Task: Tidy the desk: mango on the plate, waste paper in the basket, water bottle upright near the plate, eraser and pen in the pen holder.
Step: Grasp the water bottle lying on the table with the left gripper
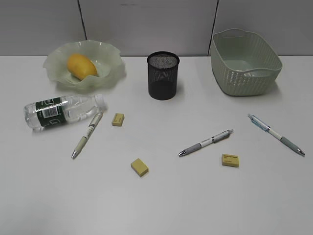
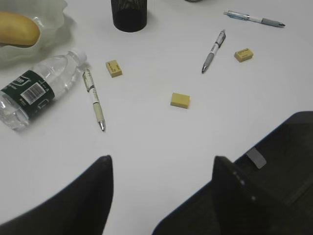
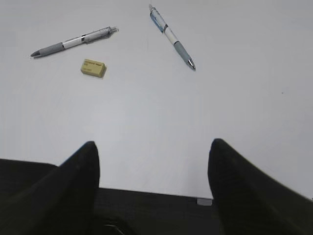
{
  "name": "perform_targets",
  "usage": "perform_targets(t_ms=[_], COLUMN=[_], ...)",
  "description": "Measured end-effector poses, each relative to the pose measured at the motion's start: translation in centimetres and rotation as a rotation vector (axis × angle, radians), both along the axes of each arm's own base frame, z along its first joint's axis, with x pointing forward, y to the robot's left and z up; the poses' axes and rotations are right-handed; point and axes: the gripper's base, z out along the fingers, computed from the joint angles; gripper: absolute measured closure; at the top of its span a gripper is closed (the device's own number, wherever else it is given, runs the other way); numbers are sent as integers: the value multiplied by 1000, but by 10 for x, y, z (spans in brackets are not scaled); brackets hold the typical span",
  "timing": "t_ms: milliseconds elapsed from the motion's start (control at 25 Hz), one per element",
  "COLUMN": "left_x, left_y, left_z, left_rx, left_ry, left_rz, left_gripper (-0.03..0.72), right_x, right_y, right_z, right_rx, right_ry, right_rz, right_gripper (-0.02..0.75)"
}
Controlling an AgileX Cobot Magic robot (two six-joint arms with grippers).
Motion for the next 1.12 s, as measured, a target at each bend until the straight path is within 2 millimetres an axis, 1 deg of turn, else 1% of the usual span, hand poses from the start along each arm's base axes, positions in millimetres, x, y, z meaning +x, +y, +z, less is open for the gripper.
perform_targets(t_ms=[120,240,320,440,600,680,720,760,1000,1120], left_x=[1,5,12,29,61,80,93,103,159,188], left_y=[-1,-1,-4,-12,-30,-39,-46,-51,-82,-93], left_z=[2,5,6,9,15,18,14,15,33,38], left_rx=[-15,-25,-10,17,74,118,151,173,258,317], left_ry=[-16,-59,-68,-35,47,73,109,123,203,249], left_rz=[3,15,24,29,30,30,29,27,11,-7], left_gripper=[207,207,207,207,207,207,207,207,207,207], right_x=[-9,-13,-13,-13,-13,-13,-12,-12,-12,-12], right_y=[-2,-2,-3,-3,-3,-2,-3,-3,-3,-2], right_z=[-3,-2,-2,-4,-5,-5,-5,-5,-5,-5], right_rx=[7,10,-1,-2,-2,7,-2,-2,-2,7], right_ry=[-38,-61,-63,-58,-54,-53,-55,-55,-58,-57], right_rz=[0,1,-3,-3,-3,0,-3,-3,-3,0], right_gripper=[195,195,195,195,195,195,195,195,195,196])
